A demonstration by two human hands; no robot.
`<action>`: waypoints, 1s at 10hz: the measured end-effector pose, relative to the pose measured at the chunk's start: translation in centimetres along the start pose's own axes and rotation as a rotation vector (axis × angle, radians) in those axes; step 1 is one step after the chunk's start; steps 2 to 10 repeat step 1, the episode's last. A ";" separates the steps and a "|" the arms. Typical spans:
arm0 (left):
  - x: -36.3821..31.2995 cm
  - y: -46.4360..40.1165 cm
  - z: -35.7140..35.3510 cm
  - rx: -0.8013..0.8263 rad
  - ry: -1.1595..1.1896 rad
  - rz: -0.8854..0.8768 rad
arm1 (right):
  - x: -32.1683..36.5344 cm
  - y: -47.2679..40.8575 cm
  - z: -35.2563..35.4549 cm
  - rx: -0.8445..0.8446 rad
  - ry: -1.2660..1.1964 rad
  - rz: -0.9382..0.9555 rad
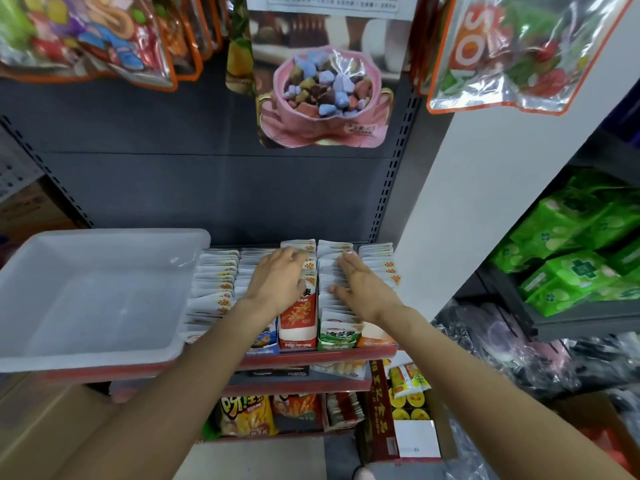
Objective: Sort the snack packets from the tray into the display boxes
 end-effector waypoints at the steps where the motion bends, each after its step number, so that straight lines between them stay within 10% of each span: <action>1: -0.1 0.8 1.7 -0.082 0.059 0.061 | -0.7 1.0 1.5 -0.071 -0.050 -0.018; 10: -0.1 0.8 1.7 -0.082 0.059 0.061 | -0.7 1.0 1.5 -0.071 -0.050 -0.018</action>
Point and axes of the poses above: each hand's wrist, its own y-axis away from the middle knuckle, its own z-axis out of the back of the hand, x = y × z, the point moved 8 cm from there along -y, towards the middle knuckle, and after that the axes turned 9 degrees about -x, right-handed, at the moved point
